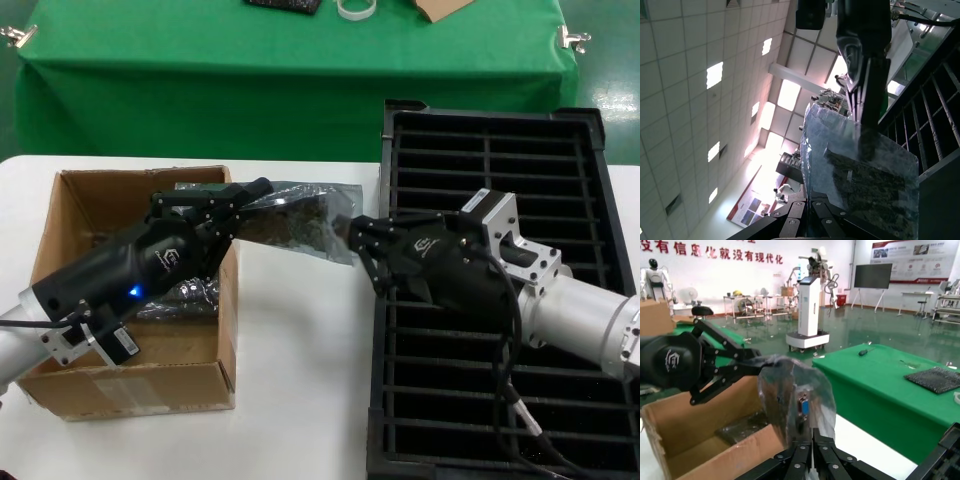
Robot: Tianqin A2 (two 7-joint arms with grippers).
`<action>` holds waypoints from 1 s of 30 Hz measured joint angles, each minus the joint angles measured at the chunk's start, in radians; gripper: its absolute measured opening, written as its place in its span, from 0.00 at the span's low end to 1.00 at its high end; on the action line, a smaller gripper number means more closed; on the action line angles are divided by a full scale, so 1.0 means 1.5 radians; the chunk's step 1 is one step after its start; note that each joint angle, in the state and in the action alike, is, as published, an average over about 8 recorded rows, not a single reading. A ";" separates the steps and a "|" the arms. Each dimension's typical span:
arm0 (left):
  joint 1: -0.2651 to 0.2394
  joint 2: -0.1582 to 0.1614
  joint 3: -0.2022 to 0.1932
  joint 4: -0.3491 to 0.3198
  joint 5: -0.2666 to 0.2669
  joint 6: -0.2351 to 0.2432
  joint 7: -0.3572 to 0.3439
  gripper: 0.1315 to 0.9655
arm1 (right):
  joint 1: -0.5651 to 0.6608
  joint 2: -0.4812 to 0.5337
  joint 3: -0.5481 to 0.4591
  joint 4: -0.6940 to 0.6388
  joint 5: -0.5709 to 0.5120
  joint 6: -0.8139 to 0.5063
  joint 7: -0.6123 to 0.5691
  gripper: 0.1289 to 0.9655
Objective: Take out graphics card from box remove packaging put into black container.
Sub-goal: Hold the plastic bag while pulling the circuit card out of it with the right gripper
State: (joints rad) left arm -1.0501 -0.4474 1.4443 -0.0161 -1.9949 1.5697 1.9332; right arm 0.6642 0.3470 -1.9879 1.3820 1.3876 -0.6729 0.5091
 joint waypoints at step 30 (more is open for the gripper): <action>0.007 0.001 0.024 -0.004 0.003 0.000 -0.006 0.01 | -0.004 0.016 -0.014 0.021 -0.018 -0.014 0.022 0.28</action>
State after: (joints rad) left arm -1.0396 -0.4457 1.4797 -0.0218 -1.9906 1.5699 1.9248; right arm 0.6582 0.3707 -2.0095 1.4130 1.3608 -0.6935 0.5416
